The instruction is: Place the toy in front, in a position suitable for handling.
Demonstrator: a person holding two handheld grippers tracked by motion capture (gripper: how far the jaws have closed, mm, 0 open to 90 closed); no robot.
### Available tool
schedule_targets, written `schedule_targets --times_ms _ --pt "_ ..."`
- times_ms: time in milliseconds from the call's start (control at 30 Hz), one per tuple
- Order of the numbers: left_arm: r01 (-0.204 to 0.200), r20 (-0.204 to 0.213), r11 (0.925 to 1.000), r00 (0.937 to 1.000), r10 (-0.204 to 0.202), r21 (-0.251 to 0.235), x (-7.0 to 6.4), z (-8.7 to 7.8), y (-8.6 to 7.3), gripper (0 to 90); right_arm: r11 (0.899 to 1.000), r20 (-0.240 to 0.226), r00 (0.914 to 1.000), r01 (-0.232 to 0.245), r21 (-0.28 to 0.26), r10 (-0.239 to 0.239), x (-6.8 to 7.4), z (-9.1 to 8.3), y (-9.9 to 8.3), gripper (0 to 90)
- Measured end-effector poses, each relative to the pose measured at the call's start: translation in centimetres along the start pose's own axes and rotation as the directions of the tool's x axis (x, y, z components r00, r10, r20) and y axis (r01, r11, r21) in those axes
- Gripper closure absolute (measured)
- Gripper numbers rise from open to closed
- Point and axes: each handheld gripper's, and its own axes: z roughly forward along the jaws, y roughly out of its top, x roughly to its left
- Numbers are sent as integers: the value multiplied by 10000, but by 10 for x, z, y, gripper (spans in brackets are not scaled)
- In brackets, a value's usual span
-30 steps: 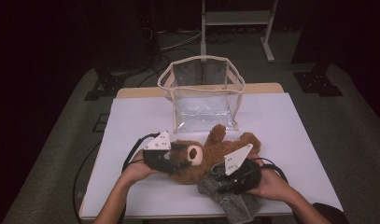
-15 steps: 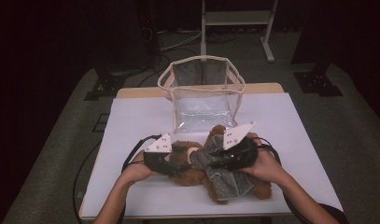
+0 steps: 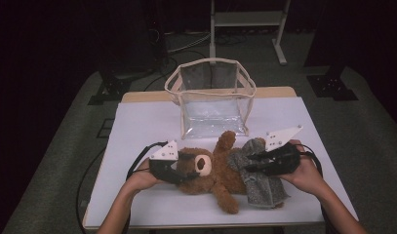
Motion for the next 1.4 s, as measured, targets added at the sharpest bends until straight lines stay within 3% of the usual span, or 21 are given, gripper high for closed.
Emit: schedule_targets --times_ms 67,200,367,567,767,967,1067,1133,1233,1400 --pt "23 6 10000 10000 -23 -19 0 1 0 376 9998 -97 9999 -139 -115 138 -2 1 -1 685" --pt "-59 12 10000 10000 59 29 -1 1 0 378 9999 -263 9996 117 -108 -120 -3 12 11 684" --pt "-299 78 9994 9995 298 196 -6 1 1 375 9989 -788 9958 458 12 -456 -6 39 35 682" --pt "-645 77 9969 9979 642 456 -10 0 0 372 9984 -1175 9921 473 313 -433 -11 69 50 677" --pt "-642 114 9972 9979 638 386 -10 -1 0 372 9998 -916 9956 206 -47 -210 -16 49 38 676" --pt "-353 252 9991 9991 347 218 -9 -3 4 344 9980 -368 9977 -582 -264 572 -27 20 13 677" --pt "-249 426 9997 9988 252 -76 -8 -6 9 345 9948 -537 9947 -900 -486 874 -29 15 -1 677" --pt "-323 404 9995 9987 321 55 -9 -5 10 357 9927 -602 9933 -1027 -627 990 -29 12 -7 677" --pt "-325 417 9993 9986 317 168 -9 -1 8 374 9932 -563 9940 -976 -639 941 -27 11 -6 677" --pt "-553 502 9978 9973 534 364 -13 -1 8 385 9975 -614 9969 -525 -474 495 -21 21 15 677"
